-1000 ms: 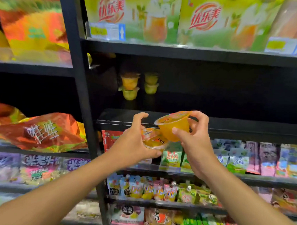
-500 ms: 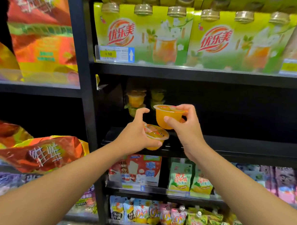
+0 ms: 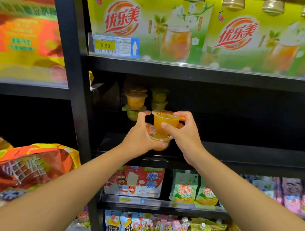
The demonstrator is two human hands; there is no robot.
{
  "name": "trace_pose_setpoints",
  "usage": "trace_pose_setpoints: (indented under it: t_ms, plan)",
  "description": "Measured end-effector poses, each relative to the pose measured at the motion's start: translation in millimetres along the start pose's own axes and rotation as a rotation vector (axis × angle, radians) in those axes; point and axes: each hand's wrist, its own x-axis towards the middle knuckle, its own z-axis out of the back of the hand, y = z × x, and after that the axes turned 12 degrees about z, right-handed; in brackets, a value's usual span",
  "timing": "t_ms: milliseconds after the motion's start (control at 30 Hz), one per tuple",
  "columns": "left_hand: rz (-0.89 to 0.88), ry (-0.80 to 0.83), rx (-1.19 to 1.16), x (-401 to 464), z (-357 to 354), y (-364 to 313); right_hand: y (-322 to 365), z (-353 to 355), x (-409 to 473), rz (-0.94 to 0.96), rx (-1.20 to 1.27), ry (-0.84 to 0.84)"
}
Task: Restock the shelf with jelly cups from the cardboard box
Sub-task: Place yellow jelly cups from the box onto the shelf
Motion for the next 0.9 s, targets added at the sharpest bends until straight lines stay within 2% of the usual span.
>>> trace_pose_setpoints:
  t_ms: [500, 800, 900]
  plan:
    - [0.064, 0.021, 0.023, 10, -1, 5, -12, -1, 5, 0.054, -0.01, 0.074]
    - [0.175, 0.033, 0.145, -10, 18, 6, -6, 10, 2, 0.024, -0.131, 0.149]
    - [0.16, 0.003, 0.22, -26, 28, 9, 2, 16, -6, -0.012, -0.13, 0.106]
